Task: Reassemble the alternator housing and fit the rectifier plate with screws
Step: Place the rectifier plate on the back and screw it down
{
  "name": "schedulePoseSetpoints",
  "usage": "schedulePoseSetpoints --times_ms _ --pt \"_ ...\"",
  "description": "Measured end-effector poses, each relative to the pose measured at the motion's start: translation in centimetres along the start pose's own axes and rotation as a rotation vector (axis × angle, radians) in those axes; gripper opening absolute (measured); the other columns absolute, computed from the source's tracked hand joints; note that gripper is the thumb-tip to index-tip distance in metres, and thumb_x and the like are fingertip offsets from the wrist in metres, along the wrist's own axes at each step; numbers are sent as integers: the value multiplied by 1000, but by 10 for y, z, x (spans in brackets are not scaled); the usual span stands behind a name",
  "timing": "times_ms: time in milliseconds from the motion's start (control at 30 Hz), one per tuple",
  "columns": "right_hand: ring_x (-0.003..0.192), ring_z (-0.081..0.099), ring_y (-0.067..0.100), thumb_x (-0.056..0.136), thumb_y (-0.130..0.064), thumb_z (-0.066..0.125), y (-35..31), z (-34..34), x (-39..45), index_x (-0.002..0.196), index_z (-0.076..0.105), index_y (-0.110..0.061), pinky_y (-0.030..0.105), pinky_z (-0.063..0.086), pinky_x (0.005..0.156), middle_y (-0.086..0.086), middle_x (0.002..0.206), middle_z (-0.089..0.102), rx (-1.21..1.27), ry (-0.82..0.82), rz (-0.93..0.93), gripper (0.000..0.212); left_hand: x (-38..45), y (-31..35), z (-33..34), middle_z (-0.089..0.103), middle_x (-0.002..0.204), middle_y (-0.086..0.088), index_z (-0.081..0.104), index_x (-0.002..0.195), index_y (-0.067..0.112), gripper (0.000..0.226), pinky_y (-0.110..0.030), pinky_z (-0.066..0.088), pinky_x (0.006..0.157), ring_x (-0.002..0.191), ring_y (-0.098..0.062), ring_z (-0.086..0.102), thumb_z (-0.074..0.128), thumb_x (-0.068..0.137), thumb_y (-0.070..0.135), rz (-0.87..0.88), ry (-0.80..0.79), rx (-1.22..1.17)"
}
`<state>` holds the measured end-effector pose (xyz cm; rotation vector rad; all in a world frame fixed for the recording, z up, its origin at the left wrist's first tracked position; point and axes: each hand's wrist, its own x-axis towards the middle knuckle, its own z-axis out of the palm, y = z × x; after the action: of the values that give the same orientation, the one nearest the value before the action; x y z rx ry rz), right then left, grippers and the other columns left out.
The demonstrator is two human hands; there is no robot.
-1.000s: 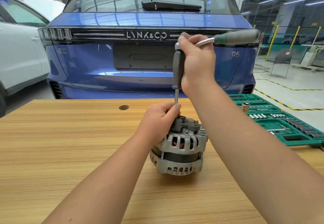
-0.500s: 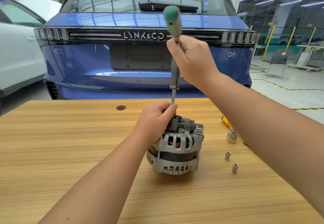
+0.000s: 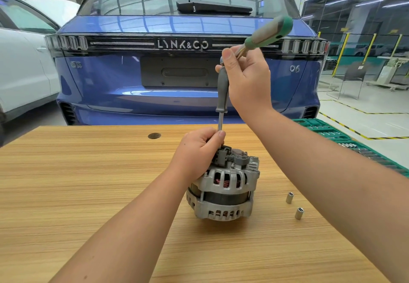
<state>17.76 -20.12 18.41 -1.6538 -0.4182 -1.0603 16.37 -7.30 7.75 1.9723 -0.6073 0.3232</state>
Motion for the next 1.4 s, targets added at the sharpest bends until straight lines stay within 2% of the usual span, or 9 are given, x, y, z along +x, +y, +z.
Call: schedulePoseSetpoints --times_ms 133,333,433,567,767,1000,1100,1233,1400 --pt "79 71 20 100 -31 57 -1 1 0 98 57 3 56 56 81 -9 74 68 -17 30 2 35 0 0 0 51 59 16 62 72 23 37 -28 34 59 60 0 47 51 104 38 -6 -5 1" --pt "75 65 25 106 -26 51 -1 1 -1 96 67 -5 40 51 75 9 82 70 -108 52 -32 29 0 1 0 53 61 17 62 73 23 37 -30 36 61 62 0 48 50 105 37 -3 -10 -5" --pt "74 49 21 104 -15 53 -3 -1 1 102 65 6 30 40 71 10 84 57 -243 -49 -196 24 -1 1 0 54 60 20 62 72 28 37 -29 35 61 63 1 50 49 105 37 -7 -9 0" --pt "86 54 27 102 -14 52 -8 -6 14 96 63 8 33 42 79 19 92 60 -442 -208 -309 25 -1 1 0 56 61 23 63 74 27 37 -28 34 61 64 4 51 48 106 38 -13 -4 18" --pt "85 54 35 105 -25 40 -21 -2 26 116 58 -15 45 45 71 8 102 54 -817 -447 -316 23 -2 4 1 57 60 28 62 74 32 38 -27 34 62 65 8 53 46 107 41 -19 8 2" --pt "70 51 21 103 -62 24 -44 2 58 72 48 -23 34 31 59 -3 72 53 -993 -728 -185 55 -1 1 0 64 77 27 66 83 35 31 -28 39 66 76 9 56 46 106 44 -49 10 -50" --pt "61 61 18 99 -56 45 -44 4 71 78 63 -16 29 38 54 2 64 66 -932 -709 40 49 -1 0 1 64 80 30 63 93 40 18 -23 40 66 75 10 57 50 104 47 -46 10 -67" --pt "59 70 18 101 -32 57 -35 -5 81 103 64 -8 32 59 62 -2 61 66 -367 -700 619 25 2 -3 2 56 65 25 59 103 39 8 -22 41 65 62 6 53 56 101 46 -58 -9 -130" --pt "48 50 6 101 -24 49 -27 -13 78 105 63 -11 37 53 78 -14 56 47 277 -636 1103 19 3 -5 1 56 64 24 62 95 36 14 -25 40 64 60 4 50 58 98 48 -36 -20 -136"
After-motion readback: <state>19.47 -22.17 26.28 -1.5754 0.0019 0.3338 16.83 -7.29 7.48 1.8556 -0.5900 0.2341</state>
